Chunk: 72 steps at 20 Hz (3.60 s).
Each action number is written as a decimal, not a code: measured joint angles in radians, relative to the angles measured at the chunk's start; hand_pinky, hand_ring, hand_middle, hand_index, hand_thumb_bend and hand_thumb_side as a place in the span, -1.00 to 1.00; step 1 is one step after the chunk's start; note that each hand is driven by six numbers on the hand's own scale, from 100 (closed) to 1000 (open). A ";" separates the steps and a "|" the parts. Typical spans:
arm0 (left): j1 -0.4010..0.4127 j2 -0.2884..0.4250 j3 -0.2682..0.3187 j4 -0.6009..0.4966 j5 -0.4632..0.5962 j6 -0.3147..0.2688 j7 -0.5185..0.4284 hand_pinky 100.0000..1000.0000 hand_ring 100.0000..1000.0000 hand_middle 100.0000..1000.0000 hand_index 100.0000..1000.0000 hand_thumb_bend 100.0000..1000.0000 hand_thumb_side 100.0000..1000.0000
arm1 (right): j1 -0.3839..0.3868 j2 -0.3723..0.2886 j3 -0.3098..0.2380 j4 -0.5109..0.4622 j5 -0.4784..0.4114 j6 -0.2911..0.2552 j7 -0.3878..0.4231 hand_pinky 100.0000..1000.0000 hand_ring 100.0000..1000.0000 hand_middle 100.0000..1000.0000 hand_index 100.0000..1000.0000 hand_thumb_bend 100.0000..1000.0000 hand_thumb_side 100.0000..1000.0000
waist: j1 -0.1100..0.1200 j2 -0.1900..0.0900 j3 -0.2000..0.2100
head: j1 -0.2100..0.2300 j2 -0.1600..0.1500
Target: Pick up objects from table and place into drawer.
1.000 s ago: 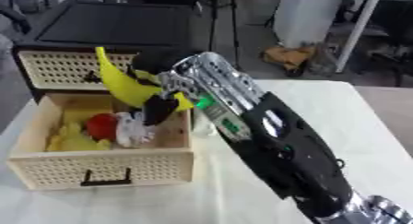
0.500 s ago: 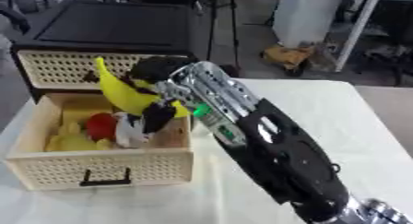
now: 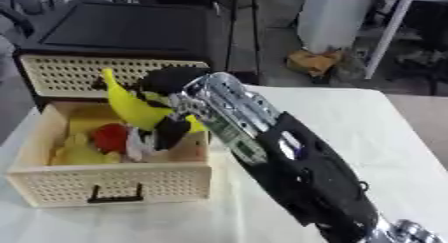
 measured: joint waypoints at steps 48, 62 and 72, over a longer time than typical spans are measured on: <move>-0.020 -0.009 0.049 0.000 0.069 0.028 0.143 -1.00 -1.00 -1.00 0.61 -1.00 -0.01 | -0.035 0.058 -0.007 0.013 0.000 -0.028 0.017 -0.34 0.34 0.20 0.52 -0.61 -0.05 | -0.015 0.015 0.039 | -0.038 -0.017; -0.020 -0.009 0.049 0.000 0.066 0.016 0.134 -1.00 -1.00 -1.00 0.61 -1.00 -0.02 | -0.030 0.052 -0.007 0.007 0.057 -0.035 0.019 -0.35 0.35 0.24 0.54 -0.71 -0.01 | -0.011 0.015 0.037 | -0.039 -0.017; -0.017 -0.009 0.069 0.000 0.094 0.022 0.177 -1.00 -1.00 -1.00 0.60 -1.00 0.02 | -0.015 0.032 -0.039 -0.070 0.030 -0.021 0.008 -0.47 0.18 0.10 0.47 -0.79 0.15 | -0.007 0.014 0.029 | -0.036 -0.017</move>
